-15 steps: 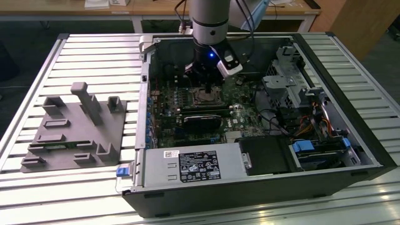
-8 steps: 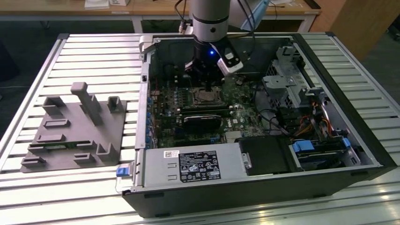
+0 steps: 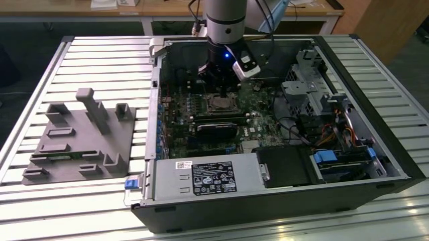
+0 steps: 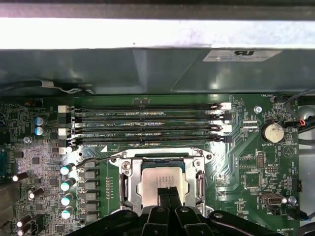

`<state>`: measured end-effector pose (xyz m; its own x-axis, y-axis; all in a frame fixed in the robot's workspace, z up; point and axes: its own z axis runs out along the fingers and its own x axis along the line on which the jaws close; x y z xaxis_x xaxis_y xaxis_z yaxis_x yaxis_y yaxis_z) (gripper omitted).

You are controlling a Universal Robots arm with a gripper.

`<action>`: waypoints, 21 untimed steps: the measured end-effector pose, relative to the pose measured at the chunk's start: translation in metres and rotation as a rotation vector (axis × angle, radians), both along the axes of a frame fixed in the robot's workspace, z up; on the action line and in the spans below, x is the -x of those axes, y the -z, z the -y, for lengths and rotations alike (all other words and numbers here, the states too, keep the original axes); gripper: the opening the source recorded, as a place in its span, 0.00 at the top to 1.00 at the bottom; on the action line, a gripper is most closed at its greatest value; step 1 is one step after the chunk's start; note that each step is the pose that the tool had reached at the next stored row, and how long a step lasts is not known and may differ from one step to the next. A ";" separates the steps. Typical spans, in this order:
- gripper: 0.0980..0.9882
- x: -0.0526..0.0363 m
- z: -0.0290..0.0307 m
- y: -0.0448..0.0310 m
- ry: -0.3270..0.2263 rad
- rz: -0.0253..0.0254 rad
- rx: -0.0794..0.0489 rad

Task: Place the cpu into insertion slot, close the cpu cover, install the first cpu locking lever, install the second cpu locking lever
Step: 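Install the first cpu locking lever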

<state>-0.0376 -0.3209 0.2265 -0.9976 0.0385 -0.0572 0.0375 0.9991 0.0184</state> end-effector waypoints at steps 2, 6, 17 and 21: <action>0.99 0.0000 0.0000 -0.0001 0.001 -0.0001 0.000; 0.99 0.0000 0.0001 -0.0013 0.001 -0.0002 0.000; 0.99 0.0000 0.0000 -0.0094 0.001 0.0001 0.000; 0.99 0.0006 0.0000 -0.0097 0.001 -0.0002 0.000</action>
<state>-0.0381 -0.3209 0.2362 -0.9976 0.0393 -0.0570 0.0384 0.9991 0.0182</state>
